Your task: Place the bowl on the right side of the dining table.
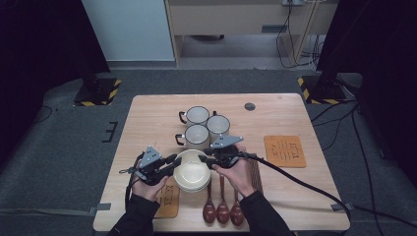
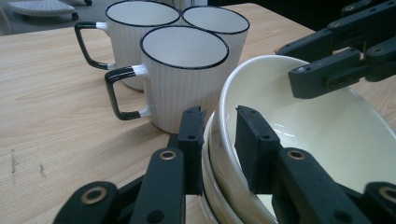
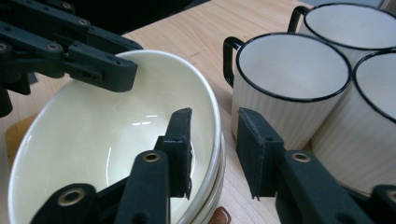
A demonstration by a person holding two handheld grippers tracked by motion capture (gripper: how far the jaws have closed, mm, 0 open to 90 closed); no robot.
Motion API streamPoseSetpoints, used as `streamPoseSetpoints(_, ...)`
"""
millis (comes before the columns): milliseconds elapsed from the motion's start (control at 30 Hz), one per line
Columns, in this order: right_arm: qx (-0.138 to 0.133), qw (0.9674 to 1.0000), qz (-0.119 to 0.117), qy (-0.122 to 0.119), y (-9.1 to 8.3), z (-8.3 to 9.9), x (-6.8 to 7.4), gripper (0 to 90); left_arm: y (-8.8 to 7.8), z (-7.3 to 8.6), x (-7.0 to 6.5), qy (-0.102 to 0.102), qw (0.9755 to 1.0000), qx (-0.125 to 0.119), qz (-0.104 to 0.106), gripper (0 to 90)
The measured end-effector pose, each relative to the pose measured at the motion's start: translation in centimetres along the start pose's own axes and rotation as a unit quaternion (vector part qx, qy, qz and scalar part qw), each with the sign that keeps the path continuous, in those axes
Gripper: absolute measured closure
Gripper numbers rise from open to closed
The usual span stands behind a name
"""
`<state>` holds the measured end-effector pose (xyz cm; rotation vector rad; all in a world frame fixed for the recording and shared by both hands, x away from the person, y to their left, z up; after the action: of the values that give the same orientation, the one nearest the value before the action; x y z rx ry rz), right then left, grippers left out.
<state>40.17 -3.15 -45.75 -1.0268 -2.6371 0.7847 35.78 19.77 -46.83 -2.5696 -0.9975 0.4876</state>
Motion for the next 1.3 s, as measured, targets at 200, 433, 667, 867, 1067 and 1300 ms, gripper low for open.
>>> streamPoseSetpoints(200, 0.004, 1.0000, -0.002, 0.001, 0.40, 0.29, 0.15, 77.8, 0.21, -0.01, -0.20, 0.003, 1.0000, 0.001, 0.002, 76.6)
streamPoseSetpoints(433, 0.002, 1.0000, 0.002, 0.007, 0.58, 0.36, 0.28, 78.8, 0.31, -0.07, -0.37, 0.005, 1.0000, 0.002, -0.008, 78.0)
streamPoseSetpoints(667, 0.003, 0.9998, 0.010, 0.017, 1.02, 0.63, 0.47, 80.4, 0.34, -0.13, -0.43, 0.008, 0.9999, 0.000, -0.013, 79.4)
streamPoseSetpoints(867, 0.001, 0.9992, 0.021, 0.035, 1.03, 0.62, 0.63, 81.8, 0.35, -0.12, -0.43, 0.010, 0.9999, -0.001, -0.013, 79.4)
streamPoseSetpoints(1067, 0.005, 0.9985, 0.020, 0.051, 0.99, 0.51, 0.62, 81.6, 0.41, -0.03, -0.33, 0.009, 0.9999, -0.002, -0.010, 79.4)
streamPoseSetpoints(1300, 0.001, 0.9984, 0.012, 0.055, 0.74, 0.29, 0.59, 81.6, 0.46, -0.01, -0.27, 0.004, 1.0000, -0.006, -0.005, 74.7)
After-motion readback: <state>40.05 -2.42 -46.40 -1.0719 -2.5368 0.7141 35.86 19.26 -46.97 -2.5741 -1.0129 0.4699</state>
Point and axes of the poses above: each handheld gripper's, and its own axes: y roughly forward along the jaws, z roughly out of its underside, x roughly to its left, the point moved 2 cm from there along y, roughly forward along the jaws, and after that the axes turned 9 degrees about z, right-handed, at the moved point
